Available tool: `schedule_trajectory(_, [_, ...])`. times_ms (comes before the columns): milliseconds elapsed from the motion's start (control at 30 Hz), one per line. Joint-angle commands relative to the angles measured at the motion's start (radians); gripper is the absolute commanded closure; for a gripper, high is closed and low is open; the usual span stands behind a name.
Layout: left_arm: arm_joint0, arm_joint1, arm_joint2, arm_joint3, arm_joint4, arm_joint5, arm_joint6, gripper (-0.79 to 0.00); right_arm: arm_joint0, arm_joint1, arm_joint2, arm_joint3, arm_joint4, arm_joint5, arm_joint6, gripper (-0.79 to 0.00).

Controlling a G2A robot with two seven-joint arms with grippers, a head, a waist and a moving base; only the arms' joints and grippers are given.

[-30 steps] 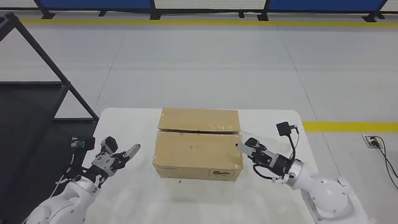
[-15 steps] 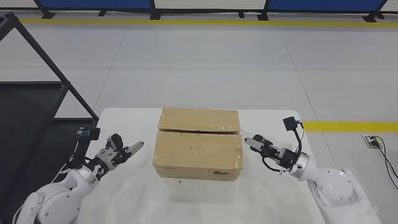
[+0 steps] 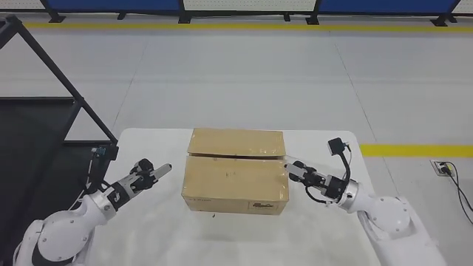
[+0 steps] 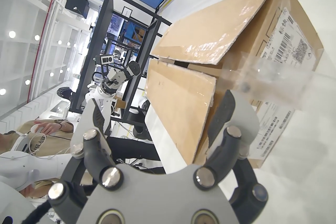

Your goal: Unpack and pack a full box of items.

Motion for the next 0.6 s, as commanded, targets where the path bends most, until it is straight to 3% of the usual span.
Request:
schedule_trajectory(0, [-0.009,0.003,0.002,0.008,-0.02,0.002,-0.021,-0.785,0.02,-0.001,-0.007,0.029,0.013,-0.013,0.01,-0.785])
schedule_trajectory(567, [-0.013,0.005,0.003,0.012,-0.028,0.003,-0.031,-0.785,0.091,-0.004,-0.044,0.143,0.249,-0.151,0.199,-0.785])
